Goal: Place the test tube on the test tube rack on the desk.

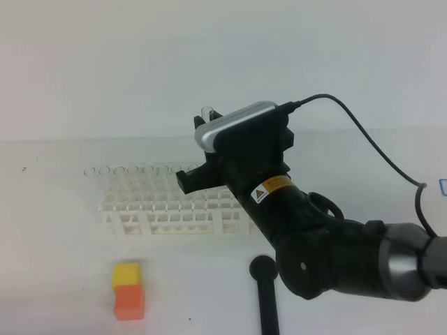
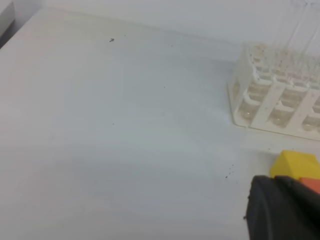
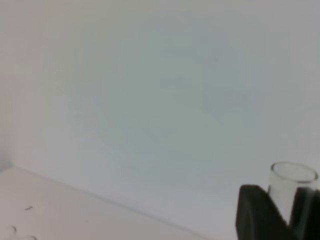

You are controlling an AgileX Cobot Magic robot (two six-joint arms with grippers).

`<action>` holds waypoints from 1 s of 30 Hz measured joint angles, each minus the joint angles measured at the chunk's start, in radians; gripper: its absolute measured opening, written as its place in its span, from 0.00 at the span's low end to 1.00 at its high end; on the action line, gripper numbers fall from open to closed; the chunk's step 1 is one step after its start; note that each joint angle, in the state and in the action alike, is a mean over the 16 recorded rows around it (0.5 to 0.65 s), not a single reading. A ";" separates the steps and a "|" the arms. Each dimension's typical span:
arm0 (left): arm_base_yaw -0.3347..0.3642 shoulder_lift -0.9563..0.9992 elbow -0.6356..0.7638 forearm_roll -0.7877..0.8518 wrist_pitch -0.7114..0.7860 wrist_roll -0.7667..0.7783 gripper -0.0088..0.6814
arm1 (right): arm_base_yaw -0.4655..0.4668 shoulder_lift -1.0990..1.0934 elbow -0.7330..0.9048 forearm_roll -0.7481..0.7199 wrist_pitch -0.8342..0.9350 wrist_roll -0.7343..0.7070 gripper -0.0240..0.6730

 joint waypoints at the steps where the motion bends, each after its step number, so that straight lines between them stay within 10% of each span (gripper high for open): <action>1: 0.000 0.001 -0.002 0.000 0.001 0.000 0.01 | 0.001 0.002 0.002 0.002 -0.004 0.000 0.21; 30: 0.001 0.006 0.002 0.001 -0.001 0.000 0.01 | 0.011 0.116 -0.036 0.032 -0.027 -0.021 0.21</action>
